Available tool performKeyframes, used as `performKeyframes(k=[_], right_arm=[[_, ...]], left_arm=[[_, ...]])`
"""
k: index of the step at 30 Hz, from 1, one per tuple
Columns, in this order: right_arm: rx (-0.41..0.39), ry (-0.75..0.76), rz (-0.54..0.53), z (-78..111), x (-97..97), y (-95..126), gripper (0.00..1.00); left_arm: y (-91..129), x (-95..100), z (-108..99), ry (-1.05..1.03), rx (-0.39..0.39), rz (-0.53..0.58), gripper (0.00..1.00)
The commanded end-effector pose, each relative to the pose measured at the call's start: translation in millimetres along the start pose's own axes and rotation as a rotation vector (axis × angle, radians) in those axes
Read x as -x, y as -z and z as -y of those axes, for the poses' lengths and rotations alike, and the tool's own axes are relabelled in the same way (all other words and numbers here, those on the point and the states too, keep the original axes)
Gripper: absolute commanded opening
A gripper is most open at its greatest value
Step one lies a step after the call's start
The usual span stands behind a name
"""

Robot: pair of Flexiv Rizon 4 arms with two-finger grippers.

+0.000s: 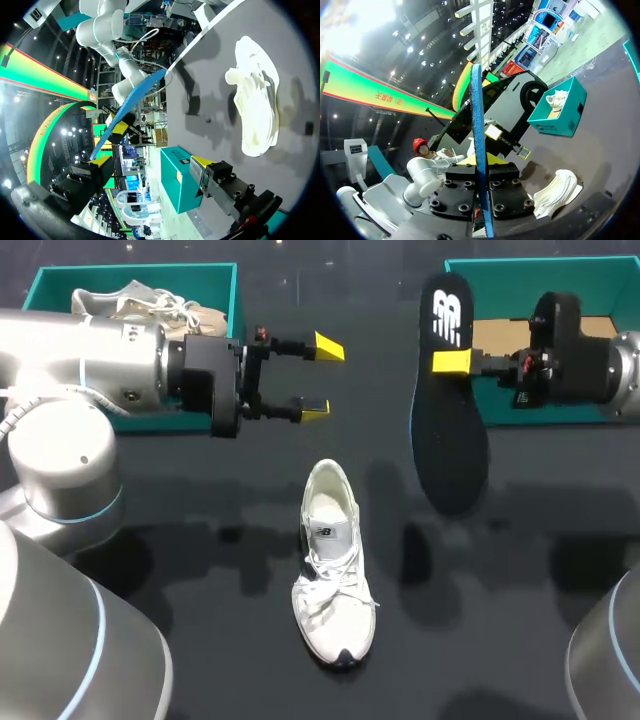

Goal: Take the shoe out of the shoebox, open the shoe tongue, remove and reinsert the insole, then place the shoe into the shoebox

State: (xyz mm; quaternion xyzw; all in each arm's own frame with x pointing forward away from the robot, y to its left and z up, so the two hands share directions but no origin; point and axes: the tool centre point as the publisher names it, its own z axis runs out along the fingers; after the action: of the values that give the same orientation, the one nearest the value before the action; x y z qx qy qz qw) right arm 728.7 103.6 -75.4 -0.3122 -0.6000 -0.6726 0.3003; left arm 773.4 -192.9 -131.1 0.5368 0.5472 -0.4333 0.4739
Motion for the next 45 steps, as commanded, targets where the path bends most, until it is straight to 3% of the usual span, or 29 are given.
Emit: performKeyframes(k=[1, 3, 9, 11, 13, 22, 28, 31, 42, 45], right_arm=[[-0.024, -0.001, -0.032, -7.1, 16.5, -6, 0.0], [-0.024, -0.001, -0.032, -7.1, 16.5, -6, 0.0], [0.027, -0.261, -0.085, -27.6, 60.1, -14, 0.0], [0.049, -0.326, -0.041, -32.2, 74.9, -14, 0.0], [0.043, -0.333, -0.017, -33.0, 76.9, -14, 0.0], [0.043, -0.333, -0.017, -33.0, 76.9, -14, 0.0], [-0.006, -0.507, 0.026, -47.4, 106.3, -33, 0.0], [0.012, -0.57, 0.046, -50.9, 120.3, -35, 0.0], [0.012, -0.57, 0.046, -50.9, 120.3, -35, 0.0], [0.0, -0.639, 0.1, -51.2, 127.1, -37, 0.0]], left_arm=[[-1, -0.4, 0, -0.002, 0.001, 0.001, 1.0], [-3, -1.8, -1, -0.004, -0.008, 0.024, 1.0], [-10, 2.4, -5, -0.01, 0.005, 0.065, 1.0], [-18, 4.9, -8, -0.001, 0.031, 0.065, 1.0], [-25, 6.4, -10, -0.032, 0.082, 0.05, 1.0], [-28, 5.4, -8, -0.032, 0.094, 0.05, 1.0], [-45, 3.4, -8, -0.017, 0.053, 0.036, 1.0], [-53, 2.8, -13, -0.02, 0.047, 0.02, 1.0], [-57, -0.1, -13, -0.015, 0.045, 0.015, 1.0], [-63, -2.3, -15, -0.01, 0.047, 0.011, 0.96]])
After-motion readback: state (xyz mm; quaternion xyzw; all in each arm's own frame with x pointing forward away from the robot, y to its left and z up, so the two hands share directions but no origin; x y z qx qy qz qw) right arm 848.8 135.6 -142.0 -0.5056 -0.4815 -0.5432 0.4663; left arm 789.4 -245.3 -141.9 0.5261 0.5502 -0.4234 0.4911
